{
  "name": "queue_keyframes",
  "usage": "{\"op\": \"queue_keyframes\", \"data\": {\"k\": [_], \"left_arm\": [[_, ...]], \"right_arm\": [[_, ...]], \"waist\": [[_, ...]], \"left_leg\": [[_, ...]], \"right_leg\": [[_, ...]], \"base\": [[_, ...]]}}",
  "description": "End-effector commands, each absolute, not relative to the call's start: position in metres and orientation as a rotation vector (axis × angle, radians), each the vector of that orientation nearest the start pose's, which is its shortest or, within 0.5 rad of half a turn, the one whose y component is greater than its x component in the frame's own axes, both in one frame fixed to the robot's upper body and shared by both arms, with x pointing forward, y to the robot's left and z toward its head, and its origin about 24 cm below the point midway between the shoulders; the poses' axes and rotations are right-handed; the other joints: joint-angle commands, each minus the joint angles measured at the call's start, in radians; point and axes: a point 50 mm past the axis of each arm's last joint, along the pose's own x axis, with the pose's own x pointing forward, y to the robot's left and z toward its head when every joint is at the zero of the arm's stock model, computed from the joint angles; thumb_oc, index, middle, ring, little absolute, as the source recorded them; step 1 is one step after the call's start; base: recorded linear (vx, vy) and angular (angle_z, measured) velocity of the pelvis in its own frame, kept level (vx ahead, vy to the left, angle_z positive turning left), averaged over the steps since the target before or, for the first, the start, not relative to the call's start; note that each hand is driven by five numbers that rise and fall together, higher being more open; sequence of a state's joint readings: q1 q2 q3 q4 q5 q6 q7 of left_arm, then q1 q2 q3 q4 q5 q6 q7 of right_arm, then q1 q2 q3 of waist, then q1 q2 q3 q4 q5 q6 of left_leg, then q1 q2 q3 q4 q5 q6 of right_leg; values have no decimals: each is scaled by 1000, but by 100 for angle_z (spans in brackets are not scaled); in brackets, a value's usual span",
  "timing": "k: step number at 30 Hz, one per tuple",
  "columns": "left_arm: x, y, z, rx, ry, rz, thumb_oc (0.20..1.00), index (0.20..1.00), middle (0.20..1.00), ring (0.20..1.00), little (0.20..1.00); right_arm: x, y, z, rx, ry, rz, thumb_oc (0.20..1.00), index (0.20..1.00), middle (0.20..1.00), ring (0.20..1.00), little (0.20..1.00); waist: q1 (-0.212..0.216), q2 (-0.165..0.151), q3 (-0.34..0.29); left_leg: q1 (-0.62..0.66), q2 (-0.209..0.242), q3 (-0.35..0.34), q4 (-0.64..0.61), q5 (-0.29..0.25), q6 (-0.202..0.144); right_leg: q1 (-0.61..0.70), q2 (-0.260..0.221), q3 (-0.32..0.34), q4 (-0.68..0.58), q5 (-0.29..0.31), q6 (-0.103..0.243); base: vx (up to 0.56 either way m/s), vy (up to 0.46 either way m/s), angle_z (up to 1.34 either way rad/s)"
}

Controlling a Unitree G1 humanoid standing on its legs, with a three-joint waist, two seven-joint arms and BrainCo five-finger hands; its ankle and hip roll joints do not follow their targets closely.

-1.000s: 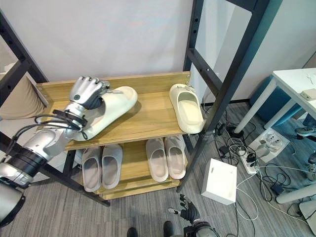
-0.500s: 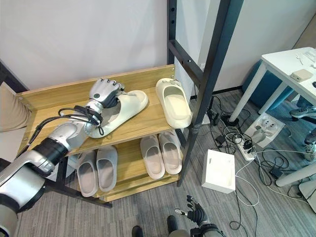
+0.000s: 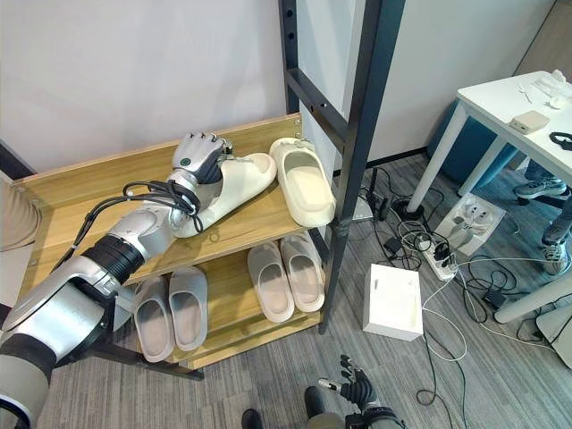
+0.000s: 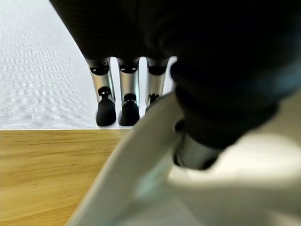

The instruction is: Arrange the slippers neatly on the shoe rack.

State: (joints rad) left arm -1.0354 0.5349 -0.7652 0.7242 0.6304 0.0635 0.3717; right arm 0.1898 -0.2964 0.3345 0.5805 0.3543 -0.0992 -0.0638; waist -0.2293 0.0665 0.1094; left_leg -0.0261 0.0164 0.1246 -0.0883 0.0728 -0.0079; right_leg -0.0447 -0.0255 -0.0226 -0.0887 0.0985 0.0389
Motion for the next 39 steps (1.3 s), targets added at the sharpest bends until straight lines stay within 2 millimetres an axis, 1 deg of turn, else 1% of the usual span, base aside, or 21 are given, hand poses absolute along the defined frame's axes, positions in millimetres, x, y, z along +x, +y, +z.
{"op": "queue_keyframes", "data": {"k": [1,10,11,12,13,14,17,18,19,20,21,23,24,25,26,27,30,32,33,34,39], "left_arm": [[409,134,253,1599,-629,211,1000,1000,1000,1000,1000],[399,150,255,1569,-646,242,1000,1000,1000,1000,1000],[396,156,255,1560,-649,253,1000,1000,1000,1000,1000],[388,164,257,1548,-686,275,1000,1000,1000,1000,1000],[384,167,260,1545,-701,286,1000,1000,1000,1000,1000],[377,176,260,1545,-712,307,1000,1000,1000,1000,1000],[371,189,265,1532,-723,355,1000,1000,1000,1000,1000],[363,196,266,1499,-740,375,1000,1000,1000,1000,1000],[360,199,261,1435,-731,363,1000,1000,1000,1000,1000],[355,201,253,1324,-715,332,1000,1000,1000,1000,1000],[350,202,234,1176,-677,279,1000,1000,1000,1000,1000],[344,200,207,895,-591,170,1000,1000,1000,1000,1000],[332,188,179,429,-496,3,1000,1000,1000,1000,1000],[326,184,171,267,-476,-44,1000,1000,1000,1000,1000],[326,184,172,267,-476,-43,1000,1000,1000,1000,1000],[321,177,164,119,-446,-101,1000,1000,1000,1000,1000],[304,157,154,-68,-378,-280,1000,1000,1000,1000,1000],[301,153,152,-96,-362,-313,1000,1000,1000,1000,1000],[299,141,150,-159,-316,-384,1000,1000,1000,1000,1000],[299,136,150,-186,-304,-408,1000,1000,1000,1000,1000],[297,120,156,-234,-284,-490,1000,1000,1000,1000,1000]], "right_arm": [[151,-194,-101,-24,652,-6,1000,1000,1000,1000,1000],[156,-186,-103,-13,654,10,1000,1000,1000,1000,1000],[158,-184,-102,-6,650,13,1000,1000,1000,1000,1000],[160,-180,-102,4,648,19,1000,1000,1000,1000,1000],[161,-178,-102,5,650,23,1000,1000,1000,1000,1000],[162,-177,-103,1,652,32,1000,1000,1000,1000,1000],[165,-174,-103,3,650,42,1000,1000,1000,1000,1000],[166,-172,-103,4,648,48,1000,1000,1000,1000,1000],[168,-171,-102,8,644,49,1000,1000,1000,1000,1000],[171,-169,-101,14,640,45,1000,1000,1000,1000,1000],[171,-167,-102,9,648,53,1000,1000,1000,1000,1000],[170,-165,-104,4,662,65,1000,1000,1000,1000,1000],[170,-163,-103,8,668,72,1000,1000,1000,1000,1000],[171,-161,-102,13,667,74,1000,1000,1000,1000,1000],[171,-161,-102,13,667,75,1000,1000,1000,1000,1000],[171,-162,-102,16,669,73,1000,1000,1000,1000,1000],[168,-162,-104,13,686,84,1000,1000,1000,1000,1000],[167,-161,-105,11,693,90,1000,1000,1000,1000,1000],[165,-160,-105,8,700,105,1000,1000,1000,1000,1000],[165,-159,-106,6,705,109,1000,1000,1000,1000,1000],[166,-157,-105,7,705,122,1000,1000,1000,1000,1000]], "waist": [[-8,-17,-4],[26,-28,0],[34,-30,0],[51,-35,2],[58,-36,2],[66,-38,2],[80,-41,2],[90,-43,2],[98,-45,2],[107,-48,2],[112,-48,1],[121,-48,-2],[133,-47,-1],[135,-48,-1],[135,-48,-3],[138,-48,-1],[142,-48,-3],[142,-48,-4],[139,-49,-4],[138,-49,-4],[132,-48,-3]], "left_leg": [[110,-16,3,1,-206,9],[111,-20,-31,1,-202,10],[112,-21,-35,1,-201,9],[112,-21,-45,1,-200,9],[112,-22,-50,1,-199,8],[113,-23,-59,1,-198,7],[111,-23,-67,1,-195,6],[109,-24,-71,1,-193,6],[107,-25,-74,1,-190,6],[101,-27,-78,1,-183,7],[104,-27,-82,1,-186,7],[105,-29,-84,1,-184,9],[106,-30,-88,1,-182,11],[104,-31,-90,1,-180,12],[102,-31,-91,1,-179,12],[102,-31,-92,1,-179,13],[97,-33,-93,1,-178,16],[96,-32,-92,1,-178,16],[96,-32,-92,1,-178,17],[95,-32,-92,1,-178,17],[95,-32,-87,1,-180,19]], "right_leg": [[96,-1,-32,1,-199,61],[114,-2,-65,1,-207,57],[117,-3,-70,1,-208,56],[122,-3,-83,1,-210,54],[125,-4,-87,1,-211,53],[130,-4,-94,1,-213,51],[132,-5,-103,1,-211,51],[131,-5,-109,1,-211,50],[130,-6,-112,1,-210,49],[127,-7,-116,1,-205,47],[130,-7,-120,1,-208,47],[132,-8,-123,1,-207,44],[135,-8,-129,1,-206,42],[134,-9,-131,1,-205,41],[132,-9,-132,1,-204,41],[133,-9,-133,1,-204,41],[128,-11,-134,1,-202,42],[128,-11,-134,1,-202,42],[128,-12,-134,1,-202,42],[128,-12,-135,1,-202,43],[125,-12,-130,1,-202,46]], "base": [[0,0,0],[-9,-3,5],[-40,-9,22],[-40,-8,22],[-52,-3,19],[-42,5,36],[-44,6,19],[-47,6,12],[-65,9,13],[-36,12,13],[-20,16,12],[-2,30,8],[-16,35,3],[-13,23,4],[-5,9,7],[-6,7,9],[-8,22,21],[0,10,-2],[0,20,-8],[-2,20,-7],[-1,2,-1]]}}
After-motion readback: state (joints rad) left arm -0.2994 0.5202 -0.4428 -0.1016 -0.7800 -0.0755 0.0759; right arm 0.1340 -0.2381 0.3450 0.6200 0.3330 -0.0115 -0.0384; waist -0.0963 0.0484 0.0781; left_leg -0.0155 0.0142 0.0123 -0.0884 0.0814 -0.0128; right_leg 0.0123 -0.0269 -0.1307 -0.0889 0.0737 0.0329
